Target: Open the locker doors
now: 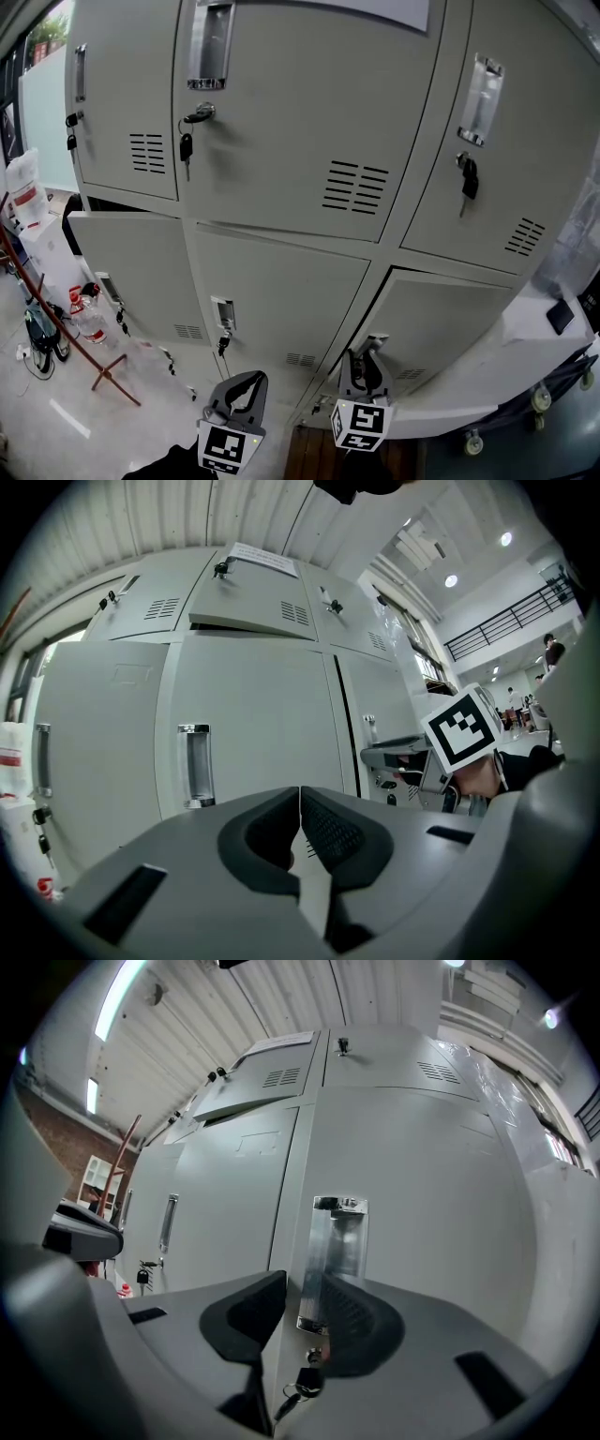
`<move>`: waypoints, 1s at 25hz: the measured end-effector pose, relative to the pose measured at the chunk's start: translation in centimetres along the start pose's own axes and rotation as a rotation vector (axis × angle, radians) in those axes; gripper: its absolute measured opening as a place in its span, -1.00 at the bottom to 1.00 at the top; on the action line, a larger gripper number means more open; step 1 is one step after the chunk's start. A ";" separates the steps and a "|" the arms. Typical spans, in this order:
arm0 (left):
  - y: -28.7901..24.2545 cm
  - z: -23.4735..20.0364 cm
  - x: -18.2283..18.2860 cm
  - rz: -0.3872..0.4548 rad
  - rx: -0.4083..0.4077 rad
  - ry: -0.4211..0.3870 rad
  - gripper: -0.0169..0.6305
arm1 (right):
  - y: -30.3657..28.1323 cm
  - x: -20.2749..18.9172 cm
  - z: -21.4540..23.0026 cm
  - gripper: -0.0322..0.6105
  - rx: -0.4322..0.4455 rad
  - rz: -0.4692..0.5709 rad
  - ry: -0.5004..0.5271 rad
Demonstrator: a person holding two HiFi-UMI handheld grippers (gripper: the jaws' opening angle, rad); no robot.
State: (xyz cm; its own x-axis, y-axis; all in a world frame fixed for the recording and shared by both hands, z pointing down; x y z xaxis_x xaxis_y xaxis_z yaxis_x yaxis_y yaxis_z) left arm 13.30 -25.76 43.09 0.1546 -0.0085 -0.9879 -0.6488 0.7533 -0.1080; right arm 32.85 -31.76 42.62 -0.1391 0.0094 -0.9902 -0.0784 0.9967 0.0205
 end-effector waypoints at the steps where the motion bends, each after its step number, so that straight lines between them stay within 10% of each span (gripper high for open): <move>1: 0.0 0.1 0.1 0.001 -0.001 -0.001 -0.87 | 0.2 0.0 0.0 -0.50 0.005 0.000 -0.001; 25: 2.8 5.2 1.4 0.031 -0.079 -0.028 -0.87 | 8.2 -0.2 2.0 -0.46 -0.013 -0.008 -0.006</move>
State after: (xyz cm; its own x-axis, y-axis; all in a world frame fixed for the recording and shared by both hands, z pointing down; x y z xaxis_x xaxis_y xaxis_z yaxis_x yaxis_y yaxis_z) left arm 15.57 -20.28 41.99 0.1534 0.0332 -0.9876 -0.7104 0.6984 -0.0869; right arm 34.23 -23.46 42.73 -0.1324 0.0022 -0.9912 -0.0920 0.9956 0.0145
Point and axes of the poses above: the fingertips, and each gripper's own axes: y backward along the fingers, z to its right, x out of its top, the point moved 4 cm from there along y, backward along the fingers, and after that the axes turned 14 degrees about -x, right-handed, at the moved point
